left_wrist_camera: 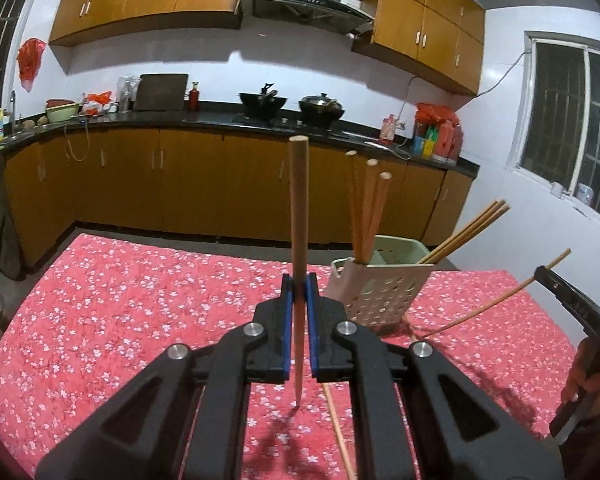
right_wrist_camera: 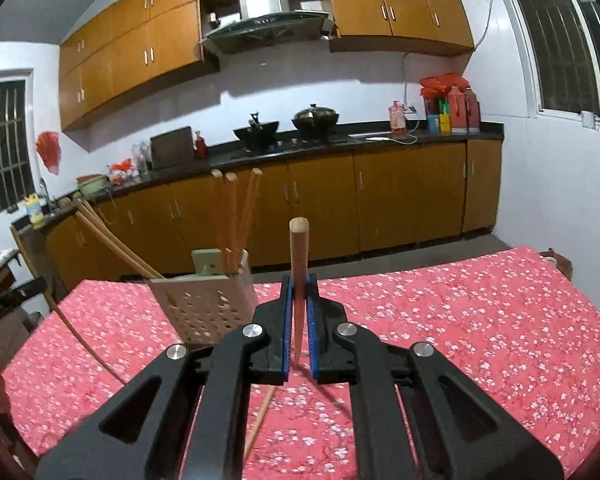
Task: Organize utensils
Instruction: 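Carry the chopstick over the holder with the right gripper while the left gripper follows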
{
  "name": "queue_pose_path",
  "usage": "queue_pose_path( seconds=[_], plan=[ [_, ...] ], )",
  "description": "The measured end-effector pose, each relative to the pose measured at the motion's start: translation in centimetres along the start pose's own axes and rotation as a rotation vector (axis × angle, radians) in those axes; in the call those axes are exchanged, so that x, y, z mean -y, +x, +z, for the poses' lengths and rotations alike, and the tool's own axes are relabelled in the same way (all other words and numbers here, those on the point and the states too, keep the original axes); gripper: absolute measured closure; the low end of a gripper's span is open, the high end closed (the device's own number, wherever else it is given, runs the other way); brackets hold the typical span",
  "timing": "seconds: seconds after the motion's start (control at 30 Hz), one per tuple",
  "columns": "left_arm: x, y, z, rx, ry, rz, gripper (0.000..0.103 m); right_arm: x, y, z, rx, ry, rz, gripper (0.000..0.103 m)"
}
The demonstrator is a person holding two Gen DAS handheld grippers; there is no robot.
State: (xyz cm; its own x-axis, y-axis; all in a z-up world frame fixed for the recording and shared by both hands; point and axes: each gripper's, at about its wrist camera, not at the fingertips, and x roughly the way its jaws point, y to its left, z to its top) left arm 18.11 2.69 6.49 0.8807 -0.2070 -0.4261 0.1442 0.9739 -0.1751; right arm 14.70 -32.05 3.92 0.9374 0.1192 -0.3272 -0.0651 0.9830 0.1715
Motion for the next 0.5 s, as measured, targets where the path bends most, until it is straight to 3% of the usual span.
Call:
queue_pose_path(
  seconds=[0.33,0.5],
  plan=[
    [3.1,-2.1,2.5,0.080,0.009,-0.158,0.095,-1.7,-3.4,4.8,0.111,0.080,0.255,0.096],
    [5.7,-2.5,5.3,0.193,0.017,-0.182,0.095,-3.0,-3.8,6.9,0.202,0.073,0.243,0.096]
  ],
)
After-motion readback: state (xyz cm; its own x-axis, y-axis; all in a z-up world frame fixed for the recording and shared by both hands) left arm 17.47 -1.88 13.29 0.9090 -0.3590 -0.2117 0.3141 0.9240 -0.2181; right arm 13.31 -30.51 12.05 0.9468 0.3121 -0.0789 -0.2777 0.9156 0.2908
